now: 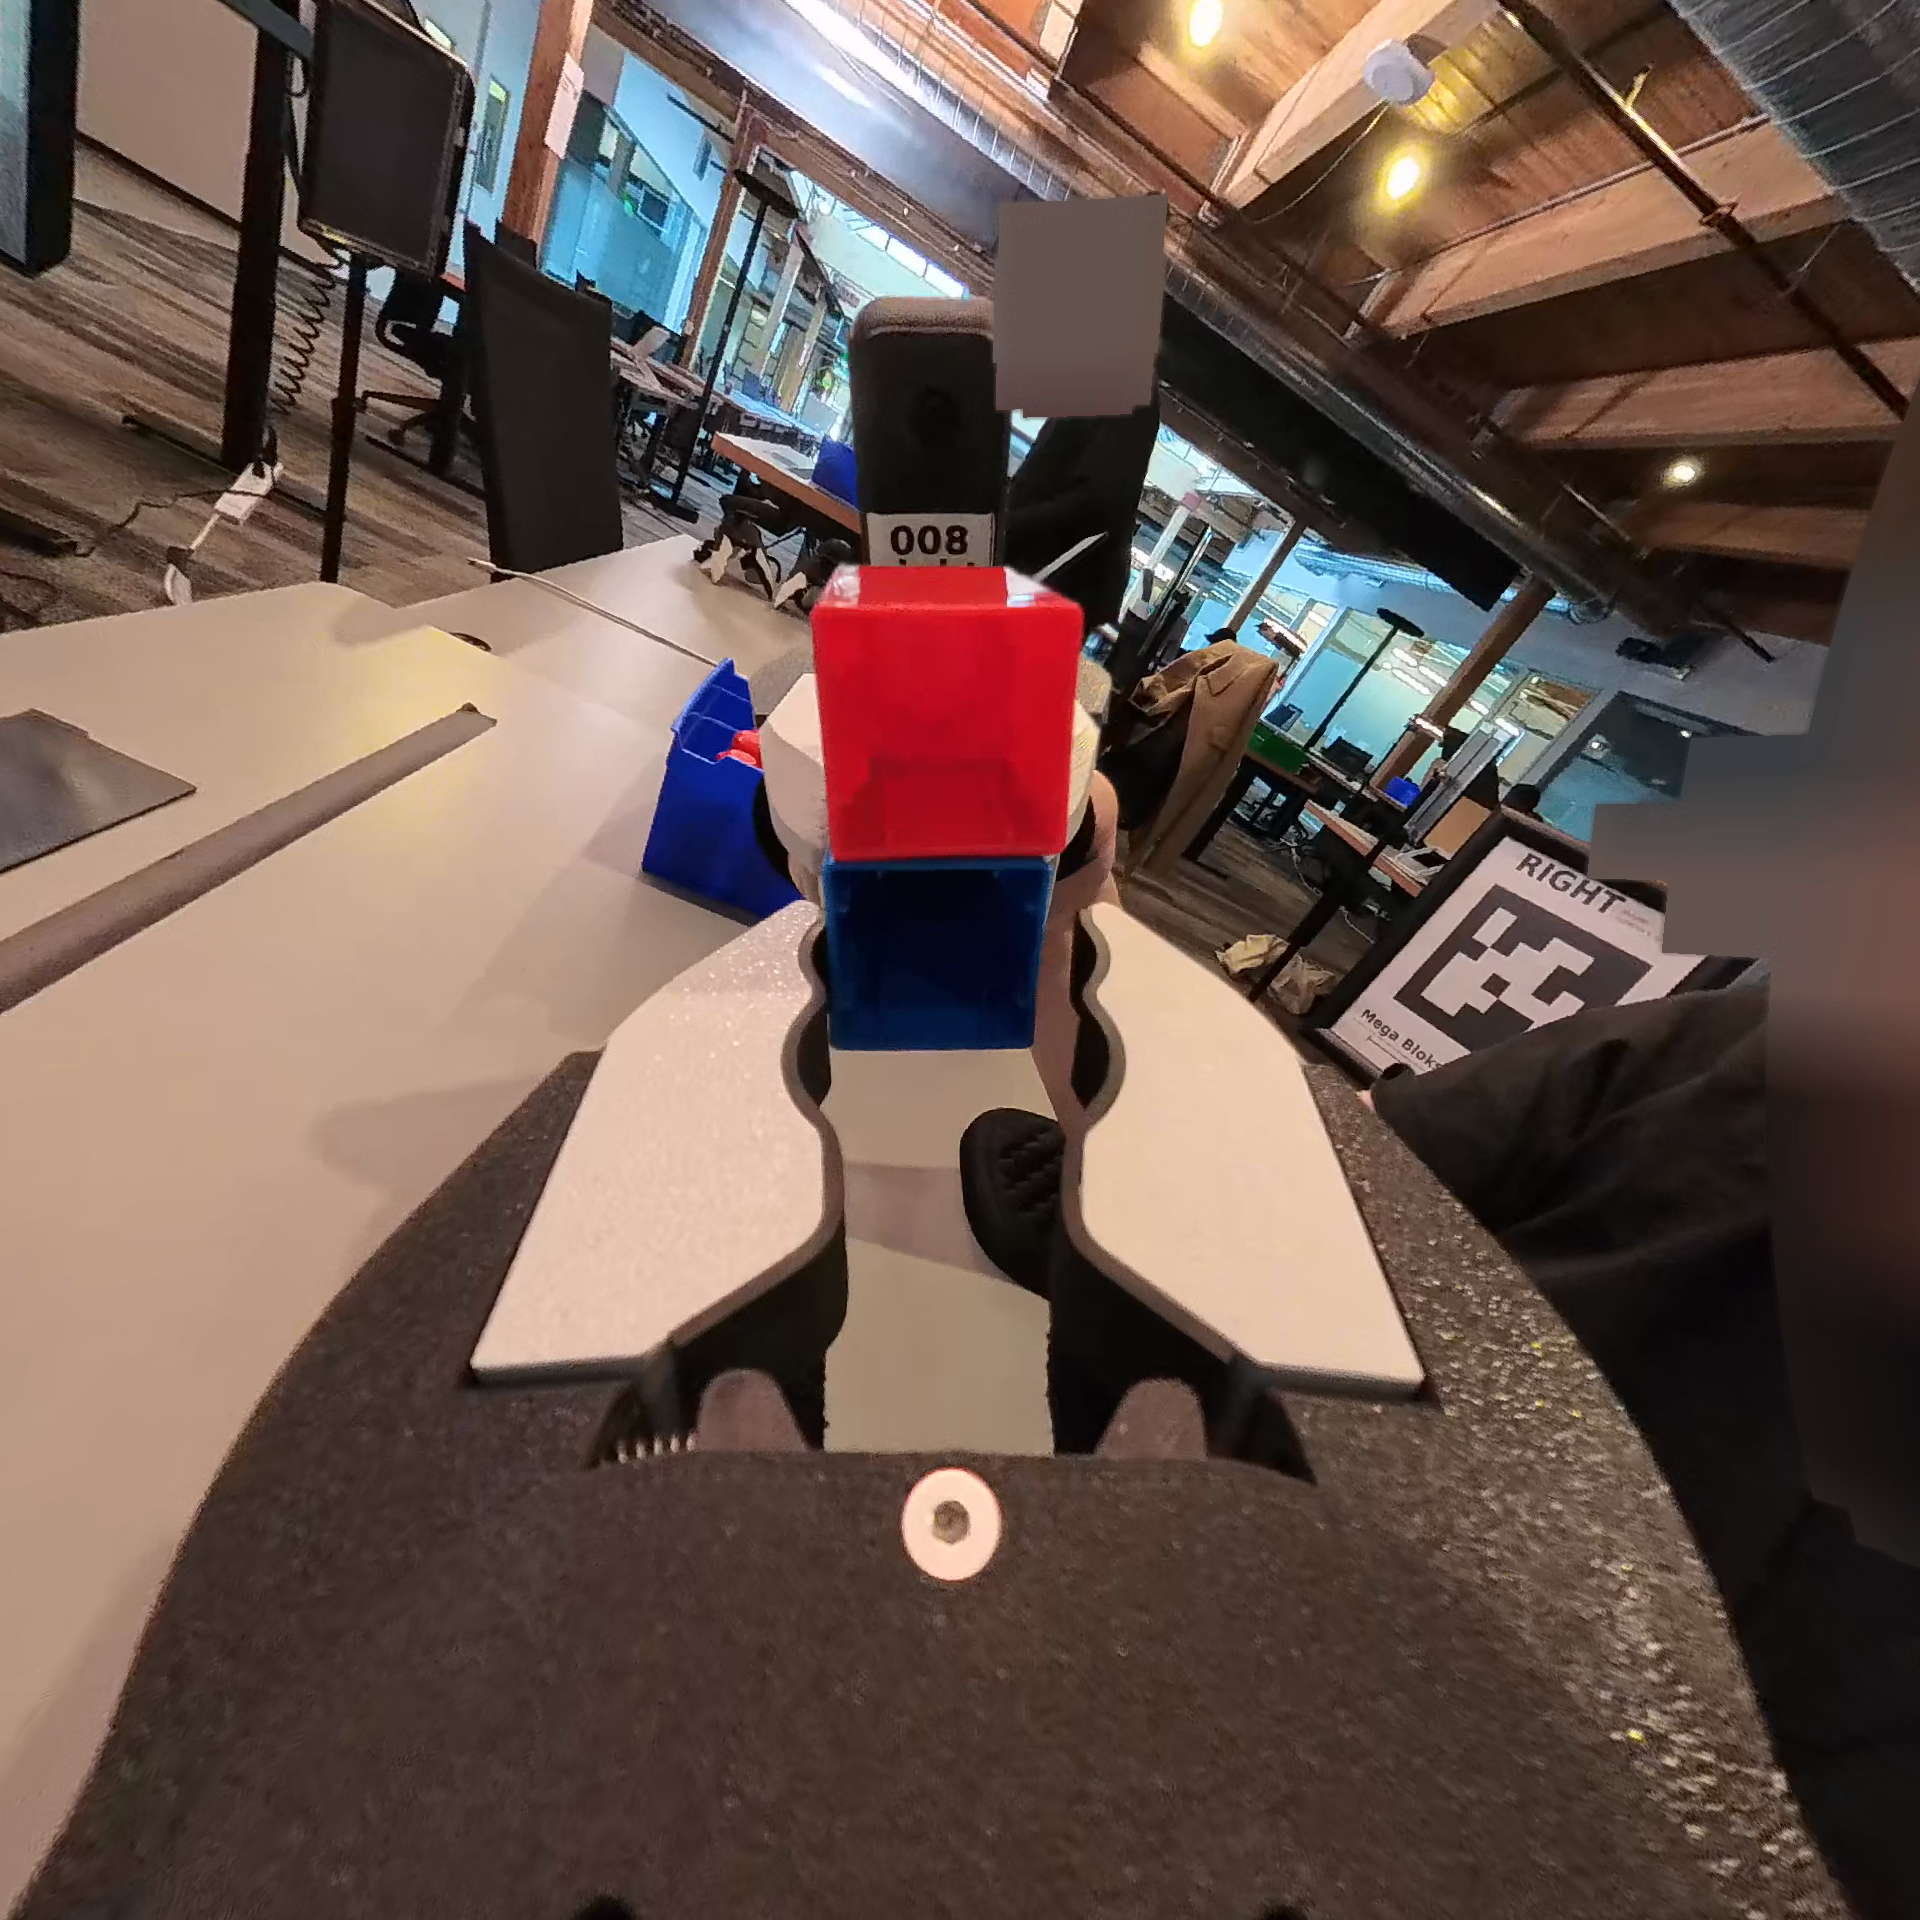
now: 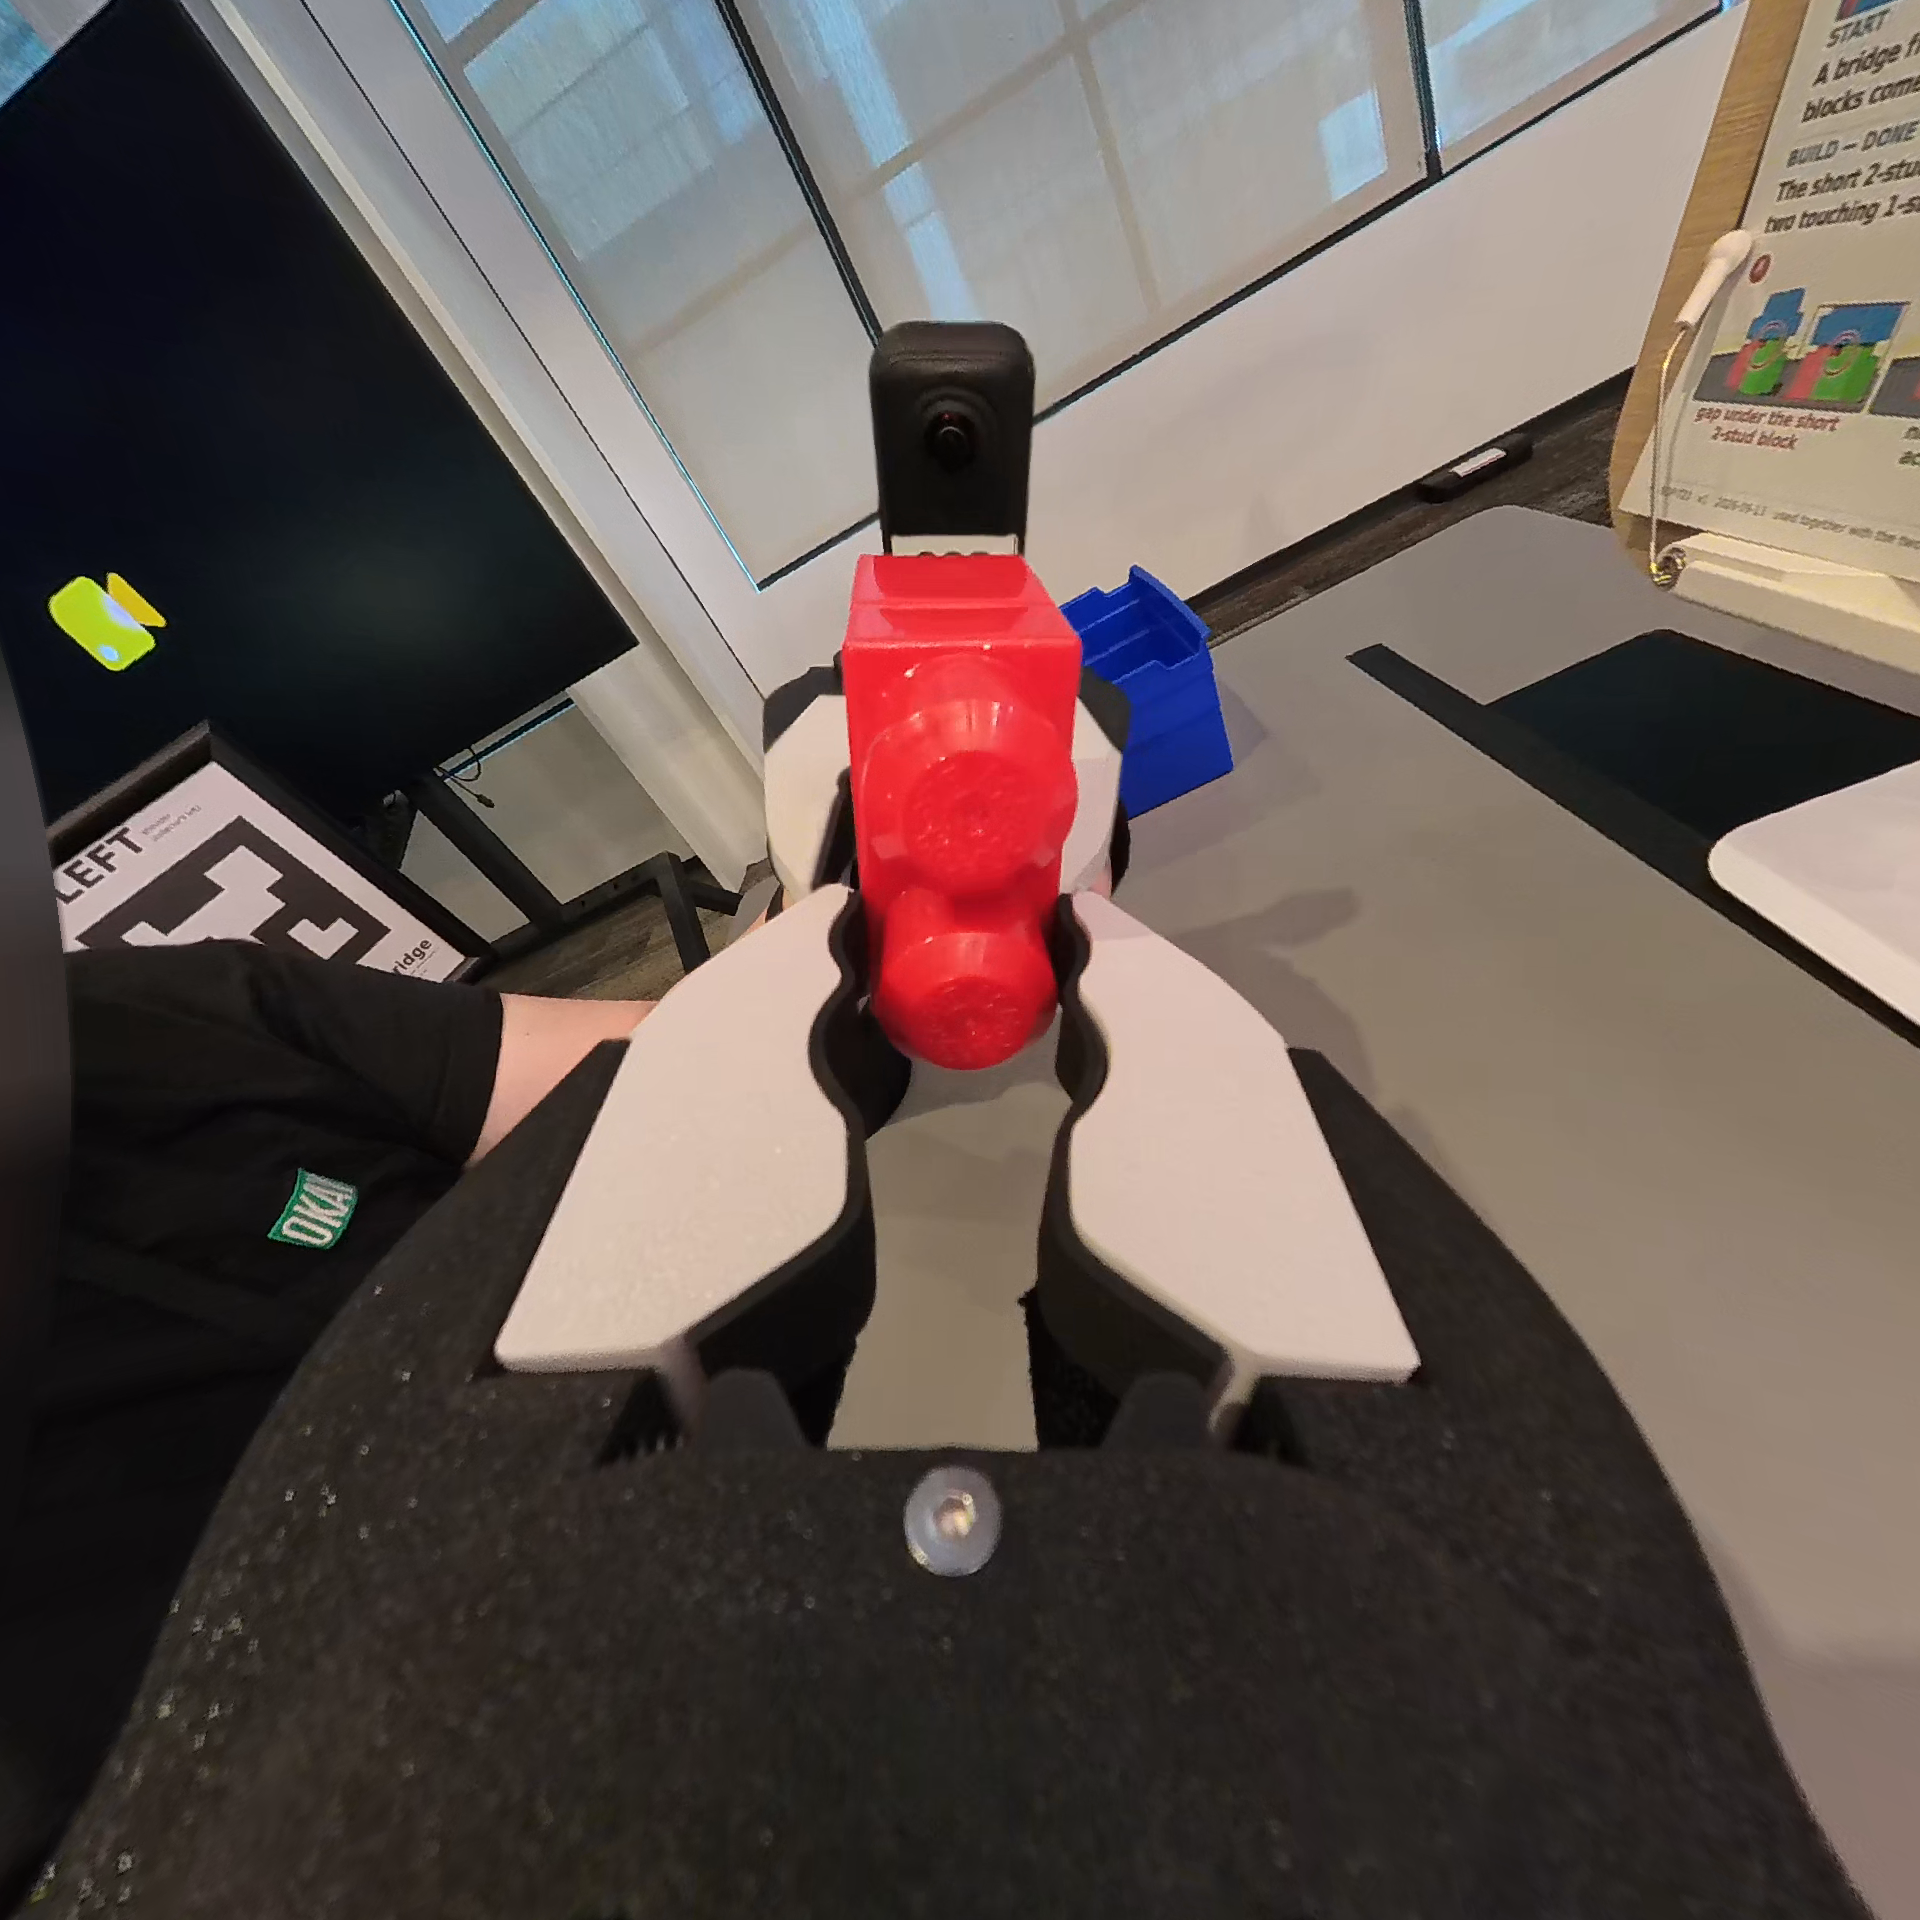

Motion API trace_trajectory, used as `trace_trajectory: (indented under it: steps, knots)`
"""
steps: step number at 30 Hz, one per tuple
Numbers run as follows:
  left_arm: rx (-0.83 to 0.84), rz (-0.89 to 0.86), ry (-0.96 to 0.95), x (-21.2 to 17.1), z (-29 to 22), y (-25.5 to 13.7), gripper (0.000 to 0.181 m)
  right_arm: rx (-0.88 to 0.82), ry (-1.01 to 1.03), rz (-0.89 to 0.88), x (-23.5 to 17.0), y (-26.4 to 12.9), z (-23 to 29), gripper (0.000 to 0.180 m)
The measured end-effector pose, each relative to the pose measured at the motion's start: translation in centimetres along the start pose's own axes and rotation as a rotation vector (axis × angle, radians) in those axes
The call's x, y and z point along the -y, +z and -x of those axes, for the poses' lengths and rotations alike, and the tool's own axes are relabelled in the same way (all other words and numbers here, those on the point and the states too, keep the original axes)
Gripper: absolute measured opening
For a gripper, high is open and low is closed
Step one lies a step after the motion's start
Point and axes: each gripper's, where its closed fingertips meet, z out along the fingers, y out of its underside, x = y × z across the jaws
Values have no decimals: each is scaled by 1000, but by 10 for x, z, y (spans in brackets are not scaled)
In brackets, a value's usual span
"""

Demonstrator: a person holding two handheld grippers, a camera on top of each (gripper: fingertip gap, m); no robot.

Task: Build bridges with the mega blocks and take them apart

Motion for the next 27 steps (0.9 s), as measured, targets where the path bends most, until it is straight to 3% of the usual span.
trace_trajectory:
  steps: [5,27]
  knots:
    - [22,3,13,0,3,-3,35,-1,-5,14,-2,2,0,34]
    - [60,43,10,-8,9,0,34,-41,-20,51,-8,1,-3,34]
